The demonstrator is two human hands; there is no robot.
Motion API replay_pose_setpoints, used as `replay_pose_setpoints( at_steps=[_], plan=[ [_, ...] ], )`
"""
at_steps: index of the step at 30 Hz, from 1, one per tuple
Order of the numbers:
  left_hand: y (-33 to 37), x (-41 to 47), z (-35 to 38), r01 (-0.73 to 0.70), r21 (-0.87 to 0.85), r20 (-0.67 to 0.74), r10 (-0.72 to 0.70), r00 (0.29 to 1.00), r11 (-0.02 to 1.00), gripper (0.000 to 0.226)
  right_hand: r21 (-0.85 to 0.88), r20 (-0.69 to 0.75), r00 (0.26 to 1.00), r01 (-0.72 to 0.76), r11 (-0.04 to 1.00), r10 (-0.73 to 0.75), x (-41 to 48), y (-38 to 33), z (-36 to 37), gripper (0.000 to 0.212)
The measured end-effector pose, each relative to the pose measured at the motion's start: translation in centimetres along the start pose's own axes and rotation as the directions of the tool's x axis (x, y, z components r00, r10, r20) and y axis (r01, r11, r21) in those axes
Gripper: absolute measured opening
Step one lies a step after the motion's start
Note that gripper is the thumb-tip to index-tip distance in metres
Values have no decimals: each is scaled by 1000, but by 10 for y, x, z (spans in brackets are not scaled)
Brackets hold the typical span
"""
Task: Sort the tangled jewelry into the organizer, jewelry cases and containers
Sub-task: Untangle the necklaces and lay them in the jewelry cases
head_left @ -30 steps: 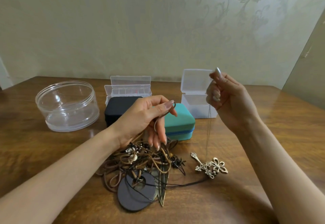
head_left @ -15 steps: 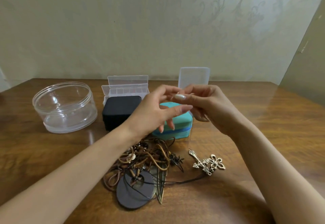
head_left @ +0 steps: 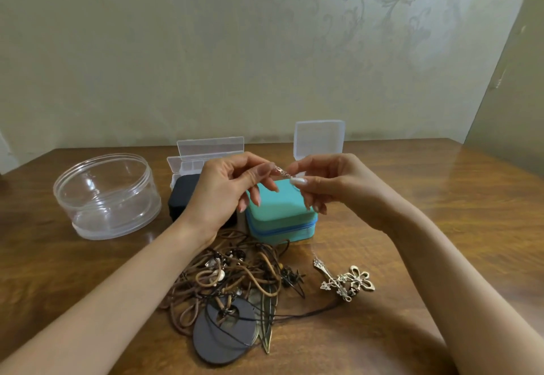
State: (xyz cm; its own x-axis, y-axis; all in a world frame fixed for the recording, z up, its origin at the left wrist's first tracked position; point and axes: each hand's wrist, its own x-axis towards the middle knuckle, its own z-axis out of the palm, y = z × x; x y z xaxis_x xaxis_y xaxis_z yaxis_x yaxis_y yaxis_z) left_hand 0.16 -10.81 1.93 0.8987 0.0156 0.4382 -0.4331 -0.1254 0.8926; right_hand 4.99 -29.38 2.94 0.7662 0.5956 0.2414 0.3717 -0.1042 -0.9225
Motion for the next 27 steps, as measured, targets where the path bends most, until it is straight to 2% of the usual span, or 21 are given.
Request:
replay_pose_setpoints(
  at_steps=[3, 7, 12, 17, 20, 23, 27],
  plan=[
    [1, -1, -1, -17, -21, -18, 16, 1000, 1000, 18, -33, -4, 1000, -2, 999, 2, 1, 1, 1, 8],
    [3, -1, -3, 17, -56, -13, -17, 1000, 998, 18, -14, -51, 999, 12, 1000, -13, 1, -1, 2, 21],
    [5, -2, 1, 178, -228, 92, -161, 983, 957, 16, 35, -77, 995, 67, 997, -64, 0, -3, 5, 18],
    [5, -3, 2, 315, -430, 236, -232, 944, 846, 11, 24, -76, 992, 102, 995, -100, 0, -4, 9, 18],
    [4, -2, 3, 271, -402, 167, -222, 961, 874, 14, 3, -71, 994, 86, 996, -86, 0, -4, 9, 14],
    [2, -1, 1, 185, -297, 33, -184, 982, 937, 17, -2, -70, 995, 72, 997, -72, -1, -5, 13, 22],
    [1, -2, -2, 130, -184, -40, -139, 989, 974, 20, 73, -164, 982, 109, 991, -96, 1, -2, 15, 19]
  ],
)
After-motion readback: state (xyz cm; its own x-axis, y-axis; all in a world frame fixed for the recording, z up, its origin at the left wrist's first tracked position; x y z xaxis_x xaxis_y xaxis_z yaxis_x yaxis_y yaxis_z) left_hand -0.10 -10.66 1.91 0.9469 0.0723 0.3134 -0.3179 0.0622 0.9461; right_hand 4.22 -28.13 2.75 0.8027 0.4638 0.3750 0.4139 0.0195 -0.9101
